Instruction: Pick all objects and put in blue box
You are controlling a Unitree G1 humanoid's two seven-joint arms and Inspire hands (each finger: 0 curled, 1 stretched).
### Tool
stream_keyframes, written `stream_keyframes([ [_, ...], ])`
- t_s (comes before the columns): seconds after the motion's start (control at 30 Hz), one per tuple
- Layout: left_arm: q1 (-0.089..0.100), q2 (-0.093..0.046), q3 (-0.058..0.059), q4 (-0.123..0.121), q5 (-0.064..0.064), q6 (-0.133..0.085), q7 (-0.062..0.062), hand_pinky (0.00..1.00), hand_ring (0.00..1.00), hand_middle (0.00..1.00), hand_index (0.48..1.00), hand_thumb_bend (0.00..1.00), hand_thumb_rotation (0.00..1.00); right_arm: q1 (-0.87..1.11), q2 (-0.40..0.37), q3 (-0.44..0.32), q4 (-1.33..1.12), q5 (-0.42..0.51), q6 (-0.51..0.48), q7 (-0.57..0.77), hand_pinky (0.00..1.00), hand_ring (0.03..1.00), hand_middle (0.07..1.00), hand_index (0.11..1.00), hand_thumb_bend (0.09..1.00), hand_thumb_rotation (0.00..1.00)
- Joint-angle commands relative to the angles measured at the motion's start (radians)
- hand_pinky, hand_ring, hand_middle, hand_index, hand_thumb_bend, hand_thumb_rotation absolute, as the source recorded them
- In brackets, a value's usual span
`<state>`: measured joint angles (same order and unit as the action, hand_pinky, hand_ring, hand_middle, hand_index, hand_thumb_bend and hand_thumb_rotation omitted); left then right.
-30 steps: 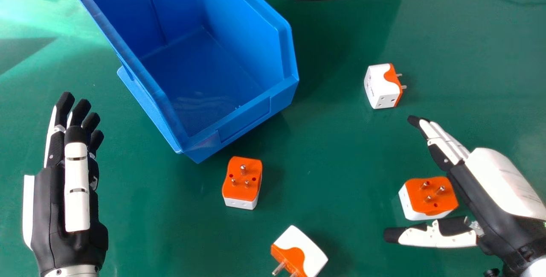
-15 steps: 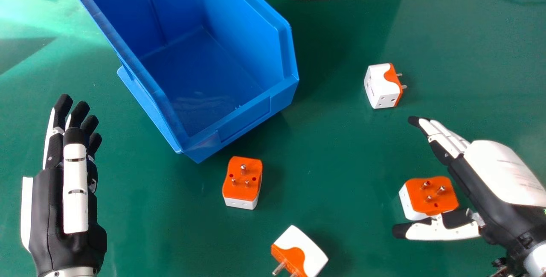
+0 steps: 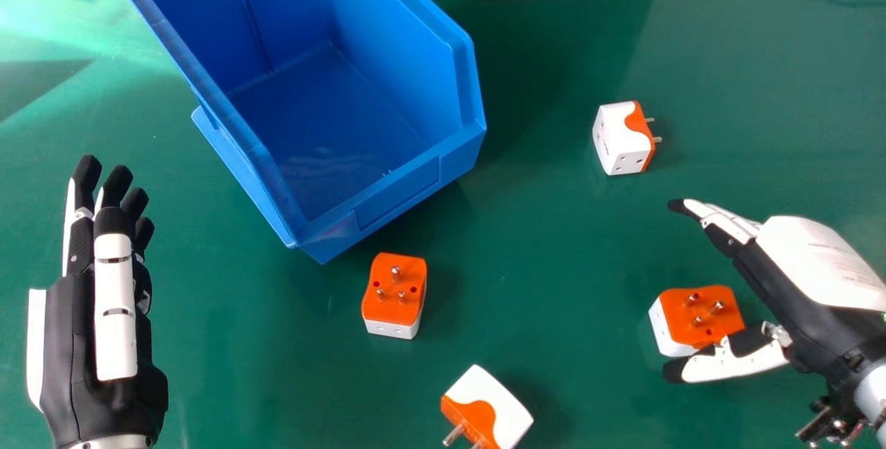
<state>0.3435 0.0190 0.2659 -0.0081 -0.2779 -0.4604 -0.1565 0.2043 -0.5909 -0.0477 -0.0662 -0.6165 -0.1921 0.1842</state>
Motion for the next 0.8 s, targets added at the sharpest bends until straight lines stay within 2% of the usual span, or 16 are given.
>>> stream_keyframes([
  [0.0,0.01,0.011,0.012,-0.023,-0.006,-0.013,-0.007,0.99,0.96,0.97,0.992,0.44,0.86,-0.024,-0.027,0.001,0.006,0.015,-0.006,0.009,0.8,0.872,0.895,0.889,0.778,0.18],
  [0.1,0.012,0.011,0.013,-0.026,0.001,-0.015,-0.006,0.99,0.97,0.98,0.996,0.45,0.87,-0.036,-0.049,0.01,0.024,0.013,-0.006,0.024,0.8,0.865,0.887,0.879,0.783,0.17],
  [0.4,0.011,0.012,0.024,-0.019,-0.01,-0.015,-0.023,1.0,0.97,0.98,1.0,0.45,0.89,-0.059,-0.073,0.036,0.062,0.005,0.018,0.048,0.79,0.853,0.869,0.859,0.787,0.17],
  [0.53,0.011,0.015,0.028,-0.019,-0.005,-0.015,-0.023,1.0,0.97,0.98,1.0,0.46,0.89,-0.062,-0.077,0.048,0.065,0.002,0.046,0.07,0.79,0.851,0.866,0.856,0.785,0.16],
  [0.6,0.011,0.016,0.03,-0.018,-0.008,-0.015,-0.025,1.0,0.97,0.97,1.0,0.46,0.89,-0.064,-0.078,0.054,0.07,-0.001,0.054,0.074,0.78,0.851,0.866,0.855,0.781,0.15],
  [0.77,0.01,0.018,0.031,-0.024,-0.006,-0.008,-0.024,1.0,0.96,0.97,0.999,0.46,0.9,-0.07,-0.075,0.064,0.088,-0.009,0.063,0.056,0.77,0.847,0.862,0.852,0.772,0.14],
])
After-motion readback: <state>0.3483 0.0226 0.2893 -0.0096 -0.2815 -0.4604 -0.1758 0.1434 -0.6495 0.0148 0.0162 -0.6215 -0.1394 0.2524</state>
